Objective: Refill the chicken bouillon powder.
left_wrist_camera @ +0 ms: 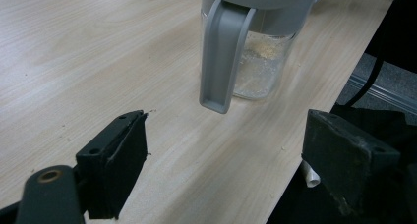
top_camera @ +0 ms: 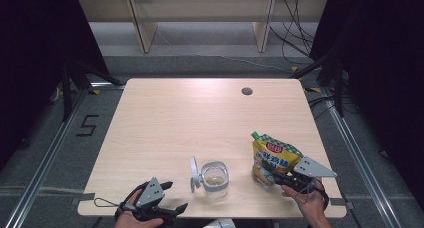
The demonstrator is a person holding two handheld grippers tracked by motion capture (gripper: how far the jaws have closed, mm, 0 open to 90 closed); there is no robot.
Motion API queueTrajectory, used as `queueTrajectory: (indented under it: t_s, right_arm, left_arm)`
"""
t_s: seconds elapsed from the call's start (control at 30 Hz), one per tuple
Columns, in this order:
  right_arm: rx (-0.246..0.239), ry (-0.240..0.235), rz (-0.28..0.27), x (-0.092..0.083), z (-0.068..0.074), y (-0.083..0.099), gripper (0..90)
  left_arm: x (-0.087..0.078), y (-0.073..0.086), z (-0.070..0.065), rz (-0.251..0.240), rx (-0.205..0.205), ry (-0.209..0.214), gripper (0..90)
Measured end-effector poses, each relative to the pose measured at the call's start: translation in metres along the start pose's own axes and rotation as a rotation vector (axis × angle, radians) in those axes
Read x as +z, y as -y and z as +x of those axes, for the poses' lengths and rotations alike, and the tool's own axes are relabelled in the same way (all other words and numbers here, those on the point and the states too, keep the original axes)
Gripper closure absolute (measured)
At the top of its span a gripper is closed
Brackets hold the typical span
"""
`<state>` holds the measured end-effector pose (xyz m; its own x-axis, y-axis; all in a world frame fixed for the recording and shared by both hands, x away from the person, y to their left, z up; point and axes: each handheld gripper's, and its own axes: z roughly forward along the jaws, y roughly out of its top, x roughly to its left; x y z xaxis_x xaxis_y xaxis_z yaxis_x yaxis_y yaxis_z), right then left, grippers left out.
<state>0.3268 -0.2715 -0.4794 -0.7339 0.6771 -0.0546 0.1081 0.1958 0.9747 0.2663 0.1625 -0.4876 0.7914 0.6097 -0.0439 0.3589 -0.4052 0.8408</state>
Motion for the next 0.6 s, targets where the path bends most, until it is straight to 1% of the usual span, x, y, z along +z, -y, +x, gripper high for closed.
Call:
queueTrajectory:
  t_s: [0.03,0.07,0.1,0.13,0.17,0.2,0.23,0.27,0.3,0.33,0.37,0.4,0.43,0.47,0.5,0.57,0.6]
  right_arm:
    - [0.006,0.004,0.002,-0.002,0.003,-0.003,55.5]
    - [-0.018,0.015,0.011,-0.005,0.005,-0.007,55.5]
    - [-0.051,0.022,0.031,-0.008,0.008,-0.010,55.5]
    - [-0.087,0.023,0.032,-0.008,0.009,-0.013,55.5]
    - [-0.107,0.028,0.045,-0.010,0.012,-0.015,55.5]
    - [-0.126,0.020,0.073,-0.013,0.015,-0.018,55.5]
    - [-0.145,0.020,0.087,-0.015,0.017,-0.020,55.5]
    - [-0.176,0.012,0.090,-0.015,0.019,-0.022,55.5]
    - [-0.207,0.006,0.108,-0.016,0.023,-0.025,55.5]
    - [-0.213,0.006,0.120,-0.015,0.026,-0.025,55.5]
    - [-0.260,0.006,0.129,-0.014,0.026,-0.028,55.6]
    - [-0.279,0.002,0.137,-0.014,0.028,-0.028,55.6]
    - [-0.289,-0.005,0.153,-0.014,0.029,-0.029,55.6]
    - [-0.307,-0.003,0.168,-0.012,0.032,-0.029,55.6]
    - [-0.324,-0.002,0.171,-0.012,0.034,-0.030,55.6]
    - [-0.365,0.000,0.205,-0.011,0.041,-0.032,55.6]
    - [-0.394,-0.002,0.218,-0.010,0.043,-0.033,55.6]
  left_arm:
    - [0.000,0.000,0.000,0.000,-0.001,-0.001,16.5]
    - [0.000,0.000,0.000,0.000,-0.001,-0.001,16.5]
    - [0.001,0.001,-0.001,-0.007,-0.014,-0.001,16.5]
    - [0.001,0.001,-0.001,-0.007,-0.013,-0.001,16.5]
    - [0.001,0.000,0.000,-0.003,-0.007,-0.001,16.5]
    - [0.000,0.000,0.000,0.002,0.001,-0.002,16.5]
    - [0.000,0.000,0.000,0.004,0.001,0.002,16.5]
    - [0.001,0.001,-0.001,0.001,-0.015,-0.002,16.5]
    - [0.001,0.001,-0.002,0.001,-0.031,-0.004,16.5]
    - [0.002,0.001,-0.002,-0.006,-0.037,-0.003,16.5]
    - [0.002,0.001,-0.002,-0.004,-0.026,-0.009,16.5]
    - [0.002,0.001,0.000,0.001,-0.005,-0.005,16.5]
    - [0.001,0.001,0.001,0.009,0.011,-0.009,16.5]
    - [0.001,0.001,0.001,0.010,0.012,-0.009,16.5]
    - [0.001,0.001,0.001,0.010,0.010,-0.009,16.5]
    - [0.002,0.001,0.001,0.005,0.007,-0.009,16.5]
    - [0.002,0.001,0.001,0.005,0.007,-0.009,16.5]
